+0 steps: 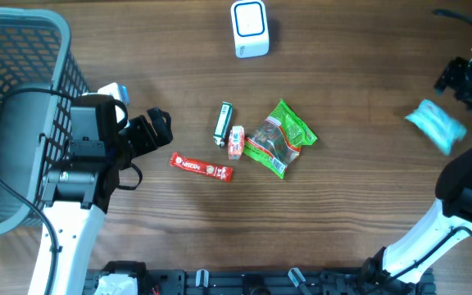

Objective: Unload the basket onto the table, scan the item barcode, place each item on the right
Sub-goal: 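Place the wipes pack on the right side of the table, then move both grippers to the green snack bag on the table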

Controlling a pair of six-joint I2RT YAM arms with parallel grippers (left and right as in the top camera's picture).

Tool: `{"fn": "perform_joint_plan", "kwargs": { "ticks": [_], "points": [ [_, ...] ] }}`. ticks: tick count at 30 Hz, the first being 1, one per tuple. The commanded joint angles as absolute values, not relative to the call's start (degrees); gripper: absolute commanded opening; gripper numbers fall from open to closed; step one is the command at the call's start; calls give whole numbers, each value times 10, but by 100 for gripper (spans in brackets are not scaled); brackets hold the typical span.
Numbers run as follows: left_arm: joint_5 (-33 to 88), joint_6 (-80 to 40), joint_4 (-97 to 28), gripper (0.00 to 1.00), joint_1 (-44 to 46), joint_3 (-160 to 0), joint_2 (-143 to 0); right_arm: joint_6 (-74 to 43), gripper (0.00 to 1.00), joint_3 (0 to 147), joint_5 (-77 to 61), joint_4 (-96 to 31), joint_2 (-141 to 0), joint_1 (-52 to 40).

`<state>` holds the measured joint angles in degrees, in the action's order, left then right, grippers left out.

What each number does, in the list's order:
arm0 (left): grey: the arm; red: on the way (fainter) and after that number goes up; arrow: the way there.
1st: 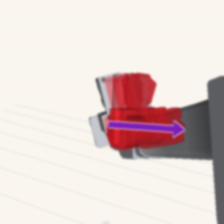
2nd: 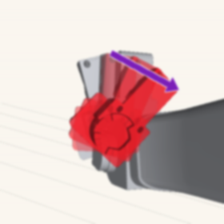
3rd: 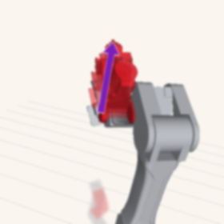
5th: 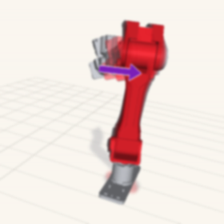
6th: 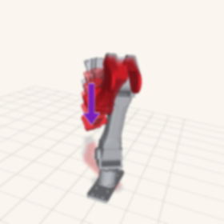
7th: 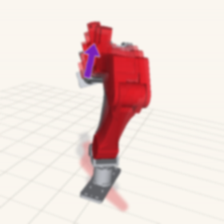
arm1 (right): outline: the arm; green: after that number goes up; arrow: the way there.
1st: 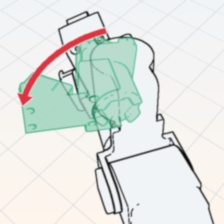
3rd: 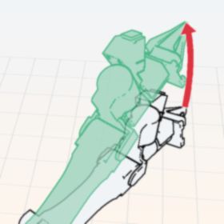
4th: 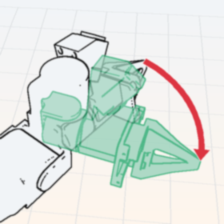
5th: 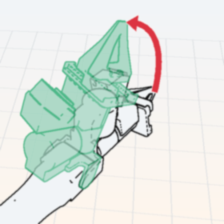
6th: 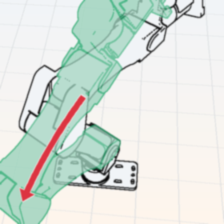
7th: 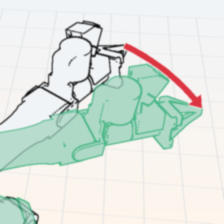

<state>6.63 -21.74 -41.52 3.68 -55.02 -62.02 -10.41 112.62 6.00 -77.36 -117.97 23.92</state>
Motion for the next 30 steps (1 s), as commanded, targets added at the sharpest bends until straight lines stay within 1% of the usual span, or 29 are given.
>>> {"fn": "perform_joint_plan", "kwargs": {
  "ticks": [1, 3, 5, 7, 11, 14, 17, 21, 23, 25, 26, 27, 28, 29, 30],
  "points": [
    [59, -213, -414, 100, 33, -555, -619, -77, 74, 1124, 52, -781, -1170, 238],
    [59, -213, -414, 100, 33, -555, -619, -67, 71, 1124, 13, -788, -1155, 223],
    [59, -213, -414, 100, 33, -555, -619, -2, 69, 1124, -96, -804, -1128, 196],
    [59, -213, -414, 100, 33, -555, -619, 45, 69, 1124, -189, -823, -1100, 162],
    [59, -213, -414, 100, 33, -555, -619, 76, 71, 1121, -207, -866, -1084, 81],
    [59, -213, -414, 100, 33, -555, -619, 90, 71, 1088, -205, -860, -1084, 31],
    [59, -213, -414, 100, 33, -555, -619, 92, 71, 1028, -205, -808, -1084, -15],
    [59, -213, -414, 100, 33, -555, -619, 92, 72, 916, -205, -681, -1084, -54],
    [65, -221, -391, 100, 33, -555, -619, 92, 72, 870, -208, -631, -1084, -63],
    [67, -230, -334, 100, 33, -555, -619, 91, 68, 818, -216, -576, -1084, -74],
    [106, -230, -319, 100, 34, -555, -618, 90, 64, 790, -229, -548, -1084, -79],
    [145, -230, -319, 83, 36, -555, -618, 91, 60, 769, -243, -526, -1084, -82],
    [178, -230, -319, 53, 39, -555, -622, 91, 56, 755, -255, -510, -1084, -83],
    [226, -239, -324, 19, 55, -555, -635, 90, 45, 737, -273, -489, -1084, -84],
    [238, -255, -335, 8, 69, -555, -646, 89, 36, 727, -277, -477, -1084, -84]
  ]
}}
